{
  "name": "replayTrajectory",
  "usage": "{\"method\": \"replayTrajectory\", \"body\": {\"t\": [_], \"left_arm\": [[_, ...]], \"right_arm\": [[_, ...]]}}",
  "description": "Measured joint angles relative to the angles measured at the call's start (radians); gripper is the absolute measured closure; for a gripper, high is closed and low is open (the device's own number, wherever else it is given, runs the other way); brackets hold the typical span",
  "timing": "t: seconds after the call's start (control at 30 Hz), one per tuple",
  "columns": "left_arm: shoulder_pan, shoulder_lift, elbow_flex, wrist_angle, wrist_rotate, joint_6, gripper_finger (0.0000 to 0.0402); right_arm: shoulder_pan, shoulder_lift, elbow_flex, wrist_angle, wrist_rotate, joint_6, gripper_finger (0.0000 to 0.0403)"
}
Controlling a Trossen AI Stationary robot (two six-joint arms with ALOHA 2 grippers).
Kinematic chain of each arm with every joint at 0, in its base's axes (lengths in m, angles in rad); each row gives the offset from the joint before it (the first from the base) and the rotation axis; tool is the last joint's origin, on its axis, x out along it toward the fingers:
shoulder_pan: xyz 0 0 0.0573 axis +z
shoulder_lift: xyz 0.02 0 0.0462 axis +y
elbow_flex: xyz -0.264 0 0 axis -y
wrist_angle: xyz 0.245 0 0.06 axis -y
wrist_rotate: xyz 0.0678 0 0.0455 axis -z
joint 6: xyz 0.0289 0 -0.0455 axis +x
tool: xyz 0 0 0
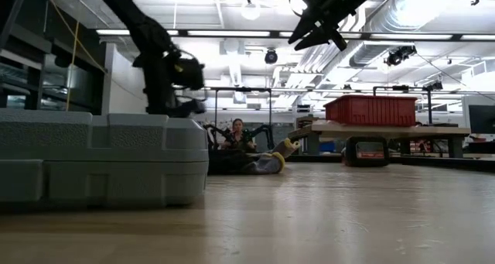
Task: Coil cords
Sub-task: Move the black wire cable to the center of the table, then uncoil the black wire cable from the black spool
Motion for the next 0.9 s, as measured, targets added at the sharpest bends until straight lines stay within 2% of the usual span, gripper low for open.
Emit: {"method": "replayTrajectory", "body": {"t": [0.2,0.3,0.47,0.63,0.77,0.9], "left_arm": [[-0.093,-0.010,0.000,0.134,0.203,-0.072,0.0203],[-0.105,-0.035,0.000,0.169,0.258,-0.083,0.0203],[-0.068,-0.108,0.000,0.245,0.230,-0.026,0.0203],[-0.022,-0.187,0.002,0.215,0.224,0.218,0.0203],[-0.016,-0.175,0.001,0.125,0.179,0.409,0.0203],[-0.016,-0.108,0.001,0.118,0.204,0.472,0.0203]], "right_arm": [[0.000,0.000,0.000,0.000,-0.046,0.000,0.0292],[0.000,0.000,0.000,0.000,-0.054,-0.011,0.0292],[0.000,0.000,0.001,0.003,-0.083,-0.027,0.0292],[0.000,0.000,0.001,0.004,-0.143,-0.052,0.0292],[0.000,-0.001,0.002,0.005,-0.179,-0.070,0.0292],[0.001,-0.001,0.002,0.005,-0.181,-0.079,0.0292]]}}
